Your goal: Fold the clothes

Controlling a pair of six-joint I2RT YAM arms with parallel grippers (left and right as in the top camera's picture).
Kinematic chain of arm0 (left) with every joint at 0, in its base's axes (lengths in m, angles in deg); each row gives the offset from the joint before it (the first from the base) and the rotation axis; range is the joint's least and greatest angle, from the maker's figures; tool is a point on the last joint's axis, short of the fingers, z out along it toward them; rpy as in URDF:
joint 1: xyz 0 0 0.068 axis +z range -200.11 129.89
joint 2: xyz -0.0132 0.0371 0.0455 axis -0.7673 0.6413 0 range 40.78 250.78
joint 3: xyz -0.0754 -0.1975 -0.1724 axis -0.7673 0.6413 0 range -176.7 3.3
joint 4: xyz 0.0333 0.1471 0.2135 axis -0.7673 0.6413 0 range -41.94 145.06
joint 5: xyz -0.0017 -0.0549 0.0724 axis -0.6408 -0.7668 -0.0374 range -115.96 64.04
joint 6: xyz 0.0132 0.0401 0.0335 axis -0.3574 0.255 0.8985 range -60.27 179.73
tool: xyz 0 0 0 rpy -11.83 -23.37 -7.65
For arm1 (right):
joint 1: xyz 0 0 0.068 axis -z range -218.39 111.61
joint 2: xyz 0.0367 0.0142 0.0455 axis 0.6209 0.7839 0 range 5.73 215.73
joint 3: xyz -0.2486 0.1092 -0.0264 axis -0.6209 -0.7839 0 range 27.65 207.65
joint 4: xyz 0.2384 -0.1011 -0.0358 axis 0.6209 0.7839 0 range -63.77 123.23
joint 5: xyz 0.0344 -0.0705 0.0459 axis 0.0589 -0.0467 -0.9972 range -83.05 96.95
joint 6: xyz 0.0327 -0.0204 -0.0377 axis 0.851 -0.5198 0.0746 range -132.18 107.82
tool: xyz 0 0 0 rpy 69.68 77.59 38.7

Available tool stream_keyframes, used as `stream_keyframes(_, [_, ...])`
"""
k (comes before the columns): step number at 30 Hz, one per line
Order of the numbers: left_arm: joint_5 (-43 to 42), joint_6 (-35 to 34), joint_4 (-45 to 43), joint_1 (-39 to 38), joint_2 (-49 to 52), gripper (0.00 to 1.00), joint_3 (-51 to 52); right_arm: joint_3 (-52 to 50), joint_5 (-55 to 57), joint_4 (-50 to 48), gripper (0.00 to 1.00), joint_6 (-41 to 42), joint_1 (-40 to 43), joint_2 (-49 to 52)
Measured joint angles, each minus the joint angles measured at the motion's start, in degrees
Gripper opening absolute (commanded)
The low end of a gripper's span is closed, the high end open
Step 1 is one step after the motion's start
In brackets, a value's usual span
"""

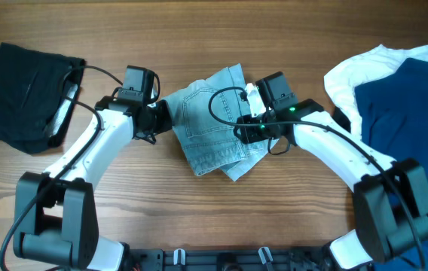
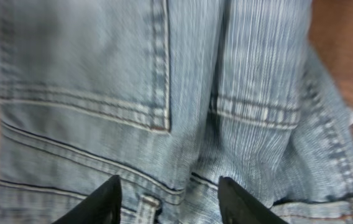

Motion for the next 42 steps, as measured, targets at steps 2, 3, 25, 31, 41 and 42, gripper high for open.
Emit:
stream_keyframes(2, [-0.02,0.68,0.79,0.00,-0.02,0.31,0.00,-0.15,-0.46,0.76,0.55,-0.02,0.00,2.05])
stream_keyframes(3, [-0.02,0.96,0.94,0.00,-0.02,0.31,0.00,-0.20,-1.29,0.98,0.56,-0.07,0.00,3.10])
stream_keyframes(25, [0.55,2.23,0.94,0.00,-0.02,0.39,0.00,-0.17,4.37,4.76,0.06,-1.01,2.69,-6.73])
stream_keyframes(31, [0.74,2.23,0.96,0.00,-0.02,0.45,0.00,-0.24,8.15,4.72,0.04,1.18,2.80,-4.39])
stream_keyframes(41, [0.17,3.04,3.30,0.00,-0.02,0.60,-0.02,0.76,19.91,7.08,0.04,5.18,2.80,-3.48])
stream_keyframes(42, [0.02,3.04,3.30,0.00,-0.02,0.60,-0.02,1.57,20.65,7.72,0.04,5.16,2.80,-4.55])
